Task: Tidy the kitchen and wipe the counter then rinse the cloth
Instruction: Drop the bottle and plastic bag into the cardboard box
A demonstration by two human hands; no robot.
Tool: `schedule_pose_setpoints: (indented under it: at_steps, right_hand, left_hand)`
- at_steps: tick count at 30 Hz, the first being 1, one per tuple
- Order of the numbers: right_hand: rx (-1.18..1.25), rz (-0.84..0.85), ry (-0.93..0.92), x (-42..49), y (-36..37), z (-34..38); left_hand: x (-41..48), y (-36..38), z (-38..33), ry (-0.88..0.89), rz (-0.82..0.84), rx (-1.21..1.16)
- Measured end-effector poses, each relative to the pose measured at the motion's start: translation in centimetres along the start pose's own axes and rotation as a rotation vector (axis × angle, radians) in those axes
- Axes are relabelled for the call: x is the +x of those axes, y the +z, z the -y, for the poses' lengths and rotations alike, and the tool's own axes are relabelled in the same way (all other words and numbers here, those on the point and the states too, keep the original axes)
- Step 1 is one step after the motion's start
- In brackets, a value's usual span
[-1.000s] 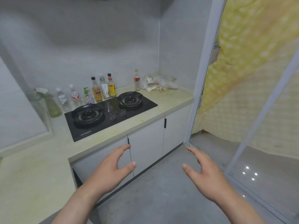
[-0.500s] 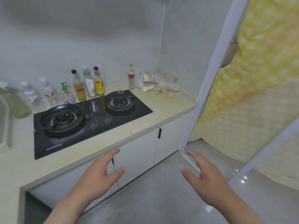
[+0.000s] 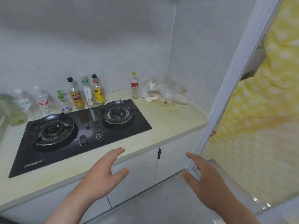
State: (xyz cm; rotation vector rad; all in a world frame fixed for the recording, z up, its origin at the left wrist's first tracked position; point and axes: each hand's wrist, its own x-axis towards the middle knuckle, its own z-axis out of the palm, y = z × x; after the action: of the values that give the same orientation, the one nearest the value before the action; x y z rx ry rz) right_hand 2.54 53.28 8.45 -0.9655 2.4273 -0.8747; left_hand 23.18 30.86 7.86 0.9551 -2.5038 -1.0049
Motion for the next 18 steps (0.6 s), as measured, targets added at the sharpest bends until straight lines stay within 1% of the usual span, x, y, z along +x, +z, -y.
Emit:
schedule_pose_setpoints:
  at_steps: [9, 14, 18]
  right_hand:
    - [0.018, 0.119, -0.077, 11.3, -7.2, -4.8]
    - [0.043, 0.167, -0.118, 16.4, -8.8, -6.3]
    - [0.069, 0.205, -0.139, 20.8, -8.9, -6.3]
  left_hand:
    - [7.1, 5.5, -6.3, -0.105, -0.094, -0.021]
    - [10.2, 6.8, -7.1, -0.160, -0.113, 0.004]
    - [13.2, 6.6, -6.8, -0.242, -0.135, 0.009]
